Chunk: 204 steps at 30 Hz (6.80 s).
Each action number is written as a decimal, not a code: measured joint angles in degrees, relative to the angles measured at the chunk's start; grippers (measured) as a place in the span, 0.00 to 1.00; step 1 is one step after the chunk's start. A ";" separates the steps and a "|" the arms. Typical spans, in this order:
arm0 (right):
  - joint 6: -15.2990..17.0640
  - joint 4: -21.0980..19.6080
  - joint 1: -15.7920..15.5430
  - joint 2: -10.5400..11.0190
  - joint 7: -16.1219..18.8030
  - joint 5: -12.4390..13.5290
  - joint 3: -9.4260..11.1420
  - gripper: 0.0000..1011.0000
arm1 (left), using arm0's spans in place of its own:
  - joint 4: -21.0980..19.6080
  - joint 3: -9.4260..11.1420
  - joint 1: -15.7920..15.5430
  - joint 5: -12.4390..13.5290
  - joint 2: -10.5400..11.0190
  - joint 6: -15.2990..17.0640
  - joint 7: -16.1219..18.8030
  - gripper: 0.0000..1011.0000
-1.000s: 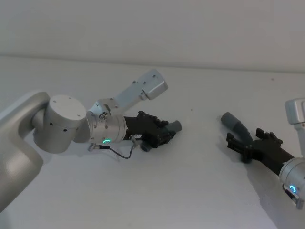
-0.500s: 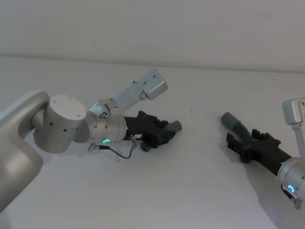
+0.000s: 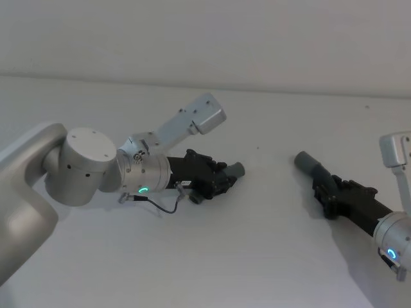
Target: Use both hands to pick up one end of the pipe from the table, align the ends, and insert them.
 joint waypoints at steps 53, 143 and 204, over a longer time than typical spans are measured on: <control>-17.68 -1.13 -4.52 12.06 21.79 6.23 3.36 0.16 | -4.55 1.35 -4.69 1.88 6.01 -9.23 -8.81 0.35; -21.59 3.02 -1.74 21.71 38.01 13.77 0.61 0.16 | 0.33 9.41 -15.27 -4.82 8.98 -15.71 -30.43 0.35; -22.93 3.04 -0.50 24.94 39.30 17.38 -1.71 0.16 | 1.02 12.51 -17.78 -7.18 10.56 -16.36 -31.93 0.35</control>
